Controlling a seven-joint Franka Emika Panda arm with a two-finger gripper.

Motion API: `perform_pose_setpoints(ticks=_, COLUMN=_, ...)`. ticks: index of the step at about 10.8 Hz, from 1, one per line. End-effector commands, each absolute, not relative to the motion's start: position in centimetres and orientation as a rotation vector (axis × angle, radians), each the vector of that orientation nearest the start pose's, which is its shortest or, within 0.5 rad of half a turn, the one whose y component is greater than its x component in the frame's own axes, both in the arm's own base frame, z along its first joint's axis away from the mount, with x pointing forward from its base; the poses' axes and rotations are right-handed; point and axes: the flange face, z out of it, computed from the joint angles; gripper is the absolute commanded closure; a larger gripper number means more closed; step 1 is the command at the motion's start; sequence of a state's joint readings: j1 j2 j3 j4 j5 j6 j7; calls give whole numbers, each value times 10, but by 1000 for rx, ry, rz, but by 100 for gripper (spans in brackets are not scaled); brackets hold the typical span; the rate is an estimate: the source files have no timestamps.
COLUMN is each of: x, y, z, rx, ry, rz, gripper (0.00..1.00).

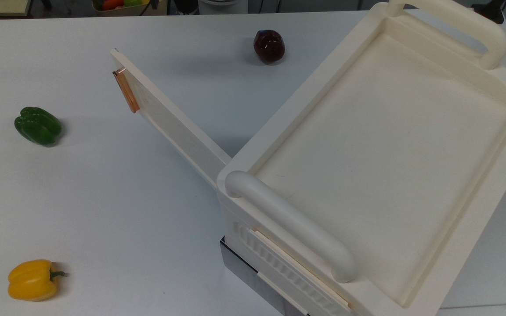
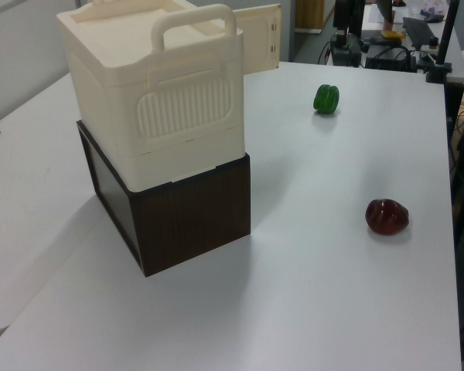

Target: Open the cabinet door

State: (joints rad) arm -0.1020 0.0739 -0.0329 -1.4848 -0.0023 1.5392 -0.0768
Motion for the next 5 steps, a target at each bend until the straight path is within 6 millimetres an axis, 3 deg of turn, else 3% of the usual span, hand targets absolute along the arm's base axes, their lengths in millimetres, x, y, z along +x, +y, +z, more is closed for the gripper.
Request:
perform_pose_setpoints(ticks=1, x=564, y=-66, z=620, rx=-3154, ry=88, rz=72, gripper=0)
perform_pose_setpoints(ticks=5, x=563, y=-70, z=622, rx=-3153, ry=100, rz=65, gripper=0)
